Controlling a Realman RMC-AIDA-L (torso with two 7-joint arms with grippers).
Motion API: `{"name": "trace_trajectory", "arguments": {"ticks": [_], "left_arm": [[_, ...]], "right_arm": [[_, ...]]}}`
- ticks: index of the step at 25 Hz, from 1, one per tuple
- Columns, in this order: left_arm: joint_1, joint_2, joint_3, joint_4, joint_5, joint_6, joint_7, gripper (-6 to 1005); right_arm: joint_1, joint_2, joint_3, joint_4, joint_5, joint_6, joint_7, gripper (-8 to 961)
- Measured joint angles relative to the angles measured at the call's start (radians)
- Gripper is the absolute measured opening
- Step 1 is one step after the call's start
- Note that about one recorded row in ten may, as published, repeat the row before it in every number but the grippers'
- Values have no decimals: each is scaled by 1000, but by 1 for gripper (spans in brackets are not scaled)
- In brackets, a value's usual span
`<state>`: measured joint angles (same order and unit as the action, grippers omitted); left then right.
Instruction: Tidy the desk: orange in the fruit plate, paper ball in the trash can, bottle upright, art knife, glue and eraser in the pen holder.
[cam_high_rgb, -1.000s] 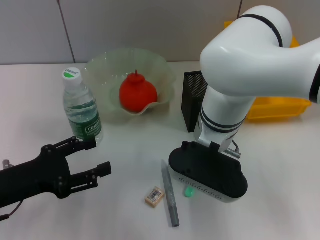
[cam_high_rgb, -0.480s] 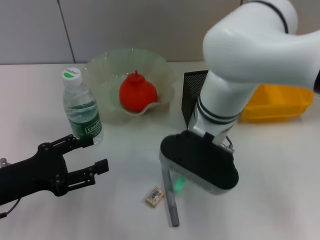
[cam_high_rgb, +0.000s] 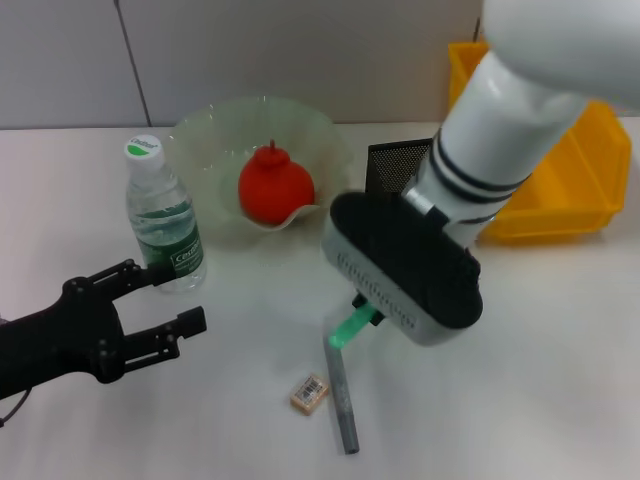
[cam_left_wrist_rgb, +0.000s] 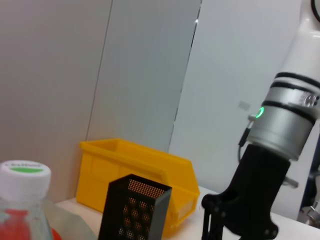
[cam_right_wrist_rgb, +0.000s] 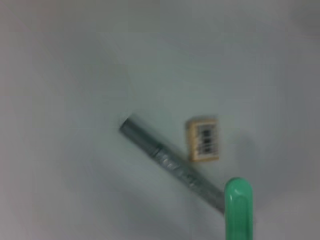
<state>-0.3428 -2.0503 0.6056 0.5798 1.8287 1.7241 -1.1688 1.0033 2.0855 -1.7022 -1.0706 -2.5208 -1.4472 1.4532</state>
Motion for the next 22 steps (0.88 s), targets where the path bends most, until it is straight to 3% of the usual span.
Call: {"name": "trace_trajectory", "arguments": {"ticks": [12, 22], "left_arm": [[13, 35, -6, 2, -42, 31, 10, 811], [9, 38, -28, 2, -47, 54, 31, 811]], "right_arm": [[-101, 2, 163, -98, 85, -10, 108, 180], [-233, -2, 296, -164, 274, 42, 171, 189]]}}
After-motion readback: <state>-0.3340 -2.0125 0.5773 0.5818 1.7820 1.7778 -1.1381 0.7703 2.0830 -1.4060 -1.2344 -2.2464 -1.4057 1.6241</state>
